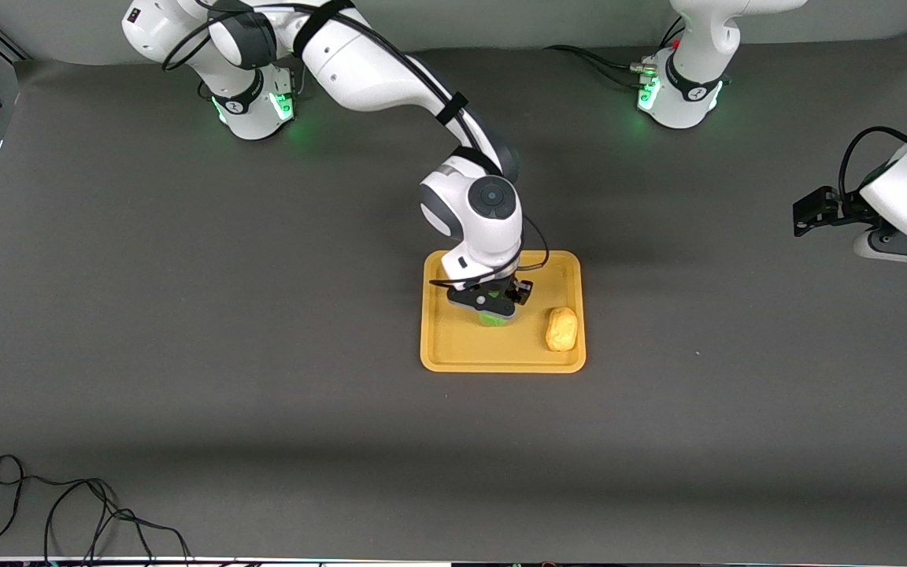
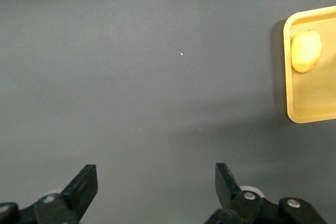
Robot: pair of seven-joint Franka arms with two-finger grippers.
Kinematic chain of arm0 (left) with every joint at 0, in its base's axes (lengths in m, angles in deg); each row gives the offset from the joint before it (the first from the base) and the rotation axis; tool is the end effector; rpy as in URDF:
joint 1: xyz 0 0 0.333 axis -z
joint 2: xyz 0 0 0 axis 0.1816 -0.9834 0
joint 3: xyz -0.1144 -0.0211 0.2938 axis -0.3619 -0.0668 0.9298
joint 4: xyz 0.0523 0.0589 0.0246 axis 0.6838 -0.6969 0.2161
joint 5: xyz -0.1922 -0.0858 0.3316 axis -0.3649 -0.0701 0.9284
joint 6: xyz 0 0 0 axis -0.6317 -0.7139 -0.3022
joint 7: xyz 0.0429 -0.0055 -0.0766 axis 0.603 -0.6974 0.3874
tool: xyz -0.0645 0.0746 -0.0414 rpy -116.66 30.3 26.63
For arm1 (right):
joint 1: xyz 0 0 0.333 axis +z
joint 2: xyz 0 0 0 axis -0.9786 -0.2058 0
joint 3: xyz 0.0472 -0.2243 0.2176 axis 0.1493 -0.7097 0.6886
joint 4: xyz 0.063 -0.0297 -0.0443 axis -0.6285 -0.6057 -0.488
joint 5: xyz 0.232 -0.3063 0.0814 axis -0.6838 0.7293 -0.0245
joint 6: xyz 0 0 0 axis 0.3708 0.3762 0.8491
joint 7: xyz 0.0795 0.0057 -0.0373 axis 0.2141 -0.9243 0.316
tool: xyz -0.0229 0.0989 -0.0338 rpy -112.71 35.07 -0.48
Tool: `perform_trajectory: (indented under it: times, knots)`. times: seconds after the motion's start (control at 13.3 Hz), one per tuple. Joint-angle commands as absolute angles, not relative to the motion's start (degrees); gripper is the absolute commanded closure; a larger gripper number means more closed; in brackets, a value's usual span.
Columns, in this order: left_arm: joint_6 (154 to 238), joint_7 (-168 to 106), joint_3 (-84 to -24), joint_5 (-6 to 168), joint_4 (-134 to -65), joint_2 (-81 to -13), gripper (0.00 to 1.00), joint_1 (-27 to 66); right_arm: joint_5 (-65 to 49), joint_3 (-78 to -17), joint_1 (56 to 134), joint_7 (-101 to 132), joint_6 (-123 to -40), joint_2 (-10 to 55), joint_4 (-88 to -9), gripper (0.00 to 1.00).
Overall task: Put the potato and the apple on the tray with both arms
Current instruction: 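Lift the green apple with the right gripper and carry it over the tray, then lower the apple onto the tray and open the right gripper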
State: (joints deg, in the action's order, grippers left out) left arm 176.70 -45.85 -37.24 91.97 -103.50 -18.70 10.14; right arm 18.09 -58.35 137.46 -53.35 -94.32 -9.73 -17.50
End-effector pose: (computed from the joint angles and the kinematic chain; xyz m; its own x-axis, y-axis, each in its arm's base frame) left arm 0.5417 -0.0061 0.5540 0.9852 -0.1629 -0.0529 -0.1645 -0.9860 -0.0278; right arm 0.5112 0.5776 0.2092 0.9351 -0.3362 0.1122 -0.3307 -0.9415 -0.0650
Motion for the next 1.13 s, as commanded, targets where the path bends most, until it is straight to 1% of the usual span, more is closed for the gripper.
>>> perform_trajectory:
  times: [0.0,0.08,0.15,0.23,0.3,0.38,0.68,0.83,0.9,1.05]
  knots:
    - [176.8,-45.8,-37.4,92.9,-105.3,-17.6,0.0,10.3,17.8,-58.8,137.9,-54.7,-94.8,-11.3,-14.9,0.7]
    - [176.8,-45.8,-37.4,92.9,-105.5,-17.5,0.0,10.2,17.8,-58.8,138.0,-54.6,-94.9,-11.3,-14.9,0.66]
    - [176.7,-45.8,-37.4,92.8,-105.5,-17.4,0.0,10.3,17.7,-58.8,138.0,-54.9,-94.9,-11.3,-15.1,0.15]
    - [176.7,-45.8,-37.4,92.9,-105.5,-17.4,0.0,10.3,17.4,-58.8,137.8,-54.6,-95.1,-11.1,-15.0,0.0]
    - [176.7,-45.8,-37.4,92.9,-105.5,-17.4,0.0,10.3,17.3,-58.9,138.0,-54.5,-94.5,-9.9,-14.9,0.0]
    - [176.8,-45.8,-37.4,92.8,-105.5,-17.5,0.0,10.3,17.1,-59.0,137.9,-54.4,-93.0,-7.0,-15.3,0.0]
    - [176.7,-45.5,-37.4,92.8,-105.4,-17.4,0.0,10.5,17.7,-60.0,135.3,-53.7,-76.4,5.9,-15.5,0.0]
    - [176.7,-45.4,-37.4,92.8,-105.5,-17.4,0.0,10.6,17.9,-61.0,133.6,-50.7,-68.3,13.0,-17.4,0.0]
    - [176.7,-45.4,-37.4,92.8,-105.4,-17.4,0.0,10.6,18.0,-62.7,133.1,-46.4,-64.4,16.5,-19.2,0.0]
    - [176.7,-45.4,-37.4,92.8,-105.4,-17.4,0.0,10.6,17.9,-67.8,133.3,-35.9,-60.5,23.6,-25.1,0.0]
